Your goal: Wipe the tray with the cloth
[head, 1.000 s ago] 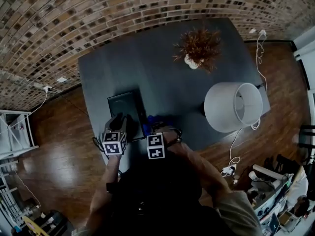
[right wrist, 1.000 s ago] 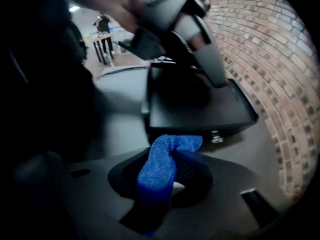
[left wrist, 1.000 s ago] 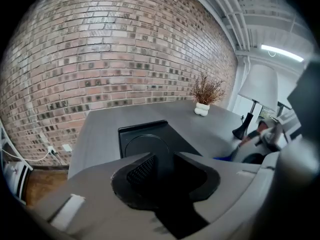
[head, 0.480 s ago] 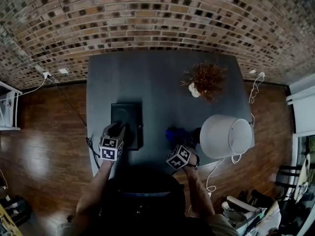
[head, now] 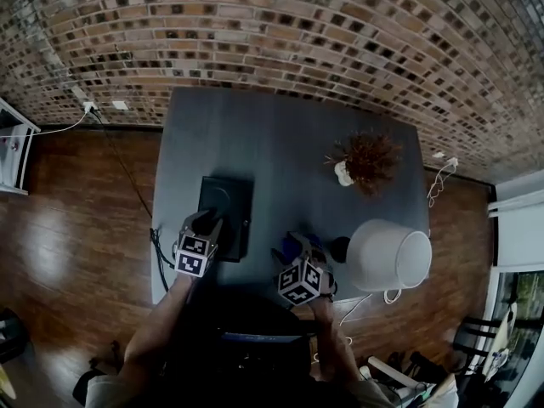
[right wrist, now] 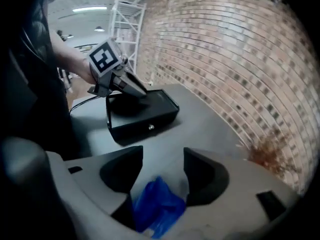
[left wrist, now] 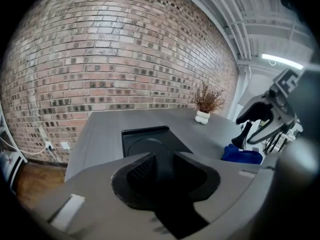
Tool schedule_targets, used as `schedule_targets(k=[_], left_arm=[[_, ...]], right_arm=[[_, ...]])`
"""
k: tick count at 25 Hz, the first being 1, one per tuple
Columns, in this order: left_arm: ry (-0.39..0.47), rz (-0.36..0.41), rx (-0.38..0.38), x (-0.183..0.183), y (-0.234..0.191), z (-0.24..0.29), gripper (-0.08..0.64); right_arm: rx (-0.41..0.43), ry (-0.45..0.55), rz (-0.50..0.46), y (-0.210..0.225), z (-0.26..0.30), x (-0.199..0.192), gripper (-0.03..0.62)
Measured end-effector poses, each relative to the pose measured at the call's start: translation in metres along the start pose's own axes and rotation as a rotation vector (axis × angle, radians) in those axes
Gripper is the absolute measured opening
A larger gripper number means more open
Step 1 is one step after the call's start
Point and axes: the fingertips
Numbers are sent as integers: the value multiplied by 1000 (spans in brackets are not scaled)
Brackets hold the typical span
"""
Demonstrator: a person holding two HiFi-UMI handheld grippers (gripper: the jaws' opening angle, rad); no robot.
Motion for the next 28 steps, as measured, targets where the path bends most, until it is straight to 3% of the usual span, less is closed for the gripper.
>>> schedule_targets(k=[3,4,9,11,13,17,19,23,28], left_arm=[[-20,-33,-52,-4,3,-1,123],[-29,-43,-71,-5,6,-1,123],[-50,-79,-92,-8,11,-5,123],[-55,-79,-85,-10,11,-7,124],[-50,-30,-82,-9,14,-8,124],[-41,205,-161,-5,44,-7,124],[-66,247,-181,-13,50,-5,124],[-74,242,-162,-17,52,-4,110],[-111,264,-227,-30,83,1,110]], right_arm=[[148,-38,-181,-26,75,14,249],[170,-60,-239,-29,93,14,185],[243,-131,-423,-40,135,23,175],[263,-150,-464,-45,141,25,115],[271,-172,-505,-45,142,24,86],[279,-235,-621,-32,135,8,74],[272,-273,-636,-19,128,-7,74],[280,-322,-599,3,116,-36,74],[241,-342,-608,24,115,-44,74]])
Point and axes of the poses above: the fingertips, and each gripper's own axes: z forward along the fingers, y to its right, x out of its top, and after that the axes turned 7 degrees about y, right-handed
